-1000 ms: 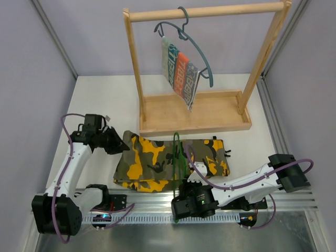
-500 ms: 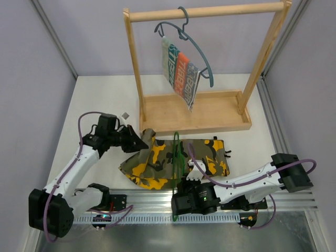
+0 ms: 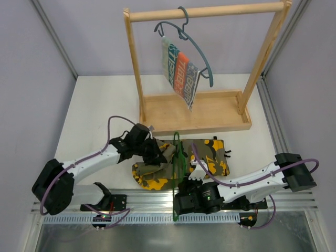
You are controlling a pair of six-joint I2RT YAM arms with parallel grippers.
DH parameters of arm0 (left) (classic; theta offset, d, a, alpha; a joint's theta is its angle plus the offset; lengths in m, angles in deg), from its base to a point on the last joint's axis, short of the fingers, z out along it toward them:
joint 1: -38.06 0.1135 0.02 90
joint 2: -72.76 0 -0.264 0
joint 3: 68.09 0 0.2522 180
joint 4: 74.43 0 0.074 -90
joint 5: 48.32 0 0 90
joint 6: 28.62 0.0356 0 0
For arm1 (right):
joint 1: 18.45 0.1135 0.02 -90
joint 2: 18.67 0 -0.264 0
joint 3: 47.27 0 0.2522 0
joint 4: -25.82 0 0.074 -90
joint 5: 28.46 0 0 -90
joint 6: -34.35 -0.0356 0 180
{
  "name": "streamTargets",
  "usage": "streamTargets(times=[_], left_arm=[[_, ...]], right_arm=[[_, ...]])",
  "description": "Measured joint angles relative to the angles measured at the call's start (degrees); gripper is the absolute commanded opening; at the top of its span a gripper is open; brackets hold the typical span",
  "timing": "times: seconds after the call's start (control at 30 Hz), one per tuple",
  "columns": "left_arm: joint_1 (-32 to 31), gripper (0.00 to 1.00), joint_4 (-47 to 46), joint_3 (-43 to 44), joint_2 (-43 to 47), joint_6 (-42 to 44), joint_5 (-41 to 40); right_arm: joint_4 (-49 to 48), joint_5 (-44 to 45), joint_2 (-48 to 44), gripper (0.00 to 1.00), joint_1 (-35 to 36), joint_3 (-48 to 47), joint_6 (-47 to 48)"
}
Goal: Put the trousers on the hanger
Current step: Place trousers on hanger
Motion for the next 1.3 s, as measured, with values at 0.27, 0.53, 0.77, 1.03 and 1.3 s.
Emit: streamTargets(times=[0.27,0.53,0.77,1.03,1.3], left_arm=[[-8.6,0.09,-0.9,3.2,-9.4,-4.1,-6.3],[-11.1,0.47,-3.3,5.6,-12.4,-7.2,-6.7],[-6.5,0.44,12.4,17.8,-6.6,-1.1,-12.1],[-2.4,0.12,11.4,16.5,-4.9,1.5,-11.1],[-5.2,0.06,6.9,13.4,-13.6,1.0,-9.7]], right_arm=[[0.0,-0.3,-0.9,0.04,-0.2,0.2,-0.2],[0.4,-0.4,-1.2,0.04,-0.2,0.4,-0.2],[-0.5,-0.4,-2.3,0.04,-0.2,1.5,-0.2],[-1.0,-0.3,-2.3,0.04,-0.2,1.6,-0.1],[-1.1,-0.3,-2.3,0.04,-0.2,1.6,-0.1]])
